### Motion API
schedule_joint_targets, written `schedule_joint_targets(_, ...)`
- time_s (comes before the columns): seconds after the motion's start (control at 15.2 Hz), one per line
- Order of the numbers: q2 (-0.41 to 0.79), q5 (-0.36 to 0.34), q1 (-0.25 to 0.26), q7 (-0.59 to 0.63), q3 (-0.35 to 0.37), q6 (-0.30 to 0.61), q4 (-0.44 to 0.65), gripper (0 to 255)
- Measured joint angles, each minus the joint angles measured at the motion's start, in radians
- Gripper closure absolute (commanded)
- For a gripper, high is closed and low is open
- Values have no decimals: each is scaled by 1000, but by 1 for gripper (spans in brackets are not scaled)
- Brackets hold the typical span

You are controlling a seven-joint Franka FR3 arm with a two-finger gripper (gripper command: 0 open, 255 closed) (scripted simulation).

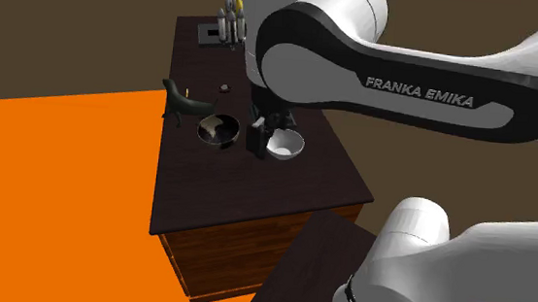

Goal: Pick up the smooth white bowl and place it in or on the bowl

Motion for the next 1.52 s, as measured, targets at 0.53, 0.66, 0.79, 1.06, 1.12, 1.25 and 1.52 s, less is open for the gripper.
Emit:
schedule_joint_targets(0.53, 91, -79, -42, -9, -26, 186, -108, 0)
schedule_joint_targets(0.66, 134, -106, -57, -7, -33, 248, -129, 0)
schedule_joint_targets(0.79, 187, -140, -79, -11, -48, 312, -142, 0)
schedule_joint_targets(1.06, 281, -200, -113, 10, -57, 430, -171, 0)
schedule_joint_targets(1.12, 320, -221, -127, 9, -66, 463, -165, 0)
schedule_joint_targets(1.25, 383, -256, -145, 30, -68, 527, -169, 0)
schedule_joint_targets(1.52, 512, -340, -194, 56, -91, 639, -154, 0)
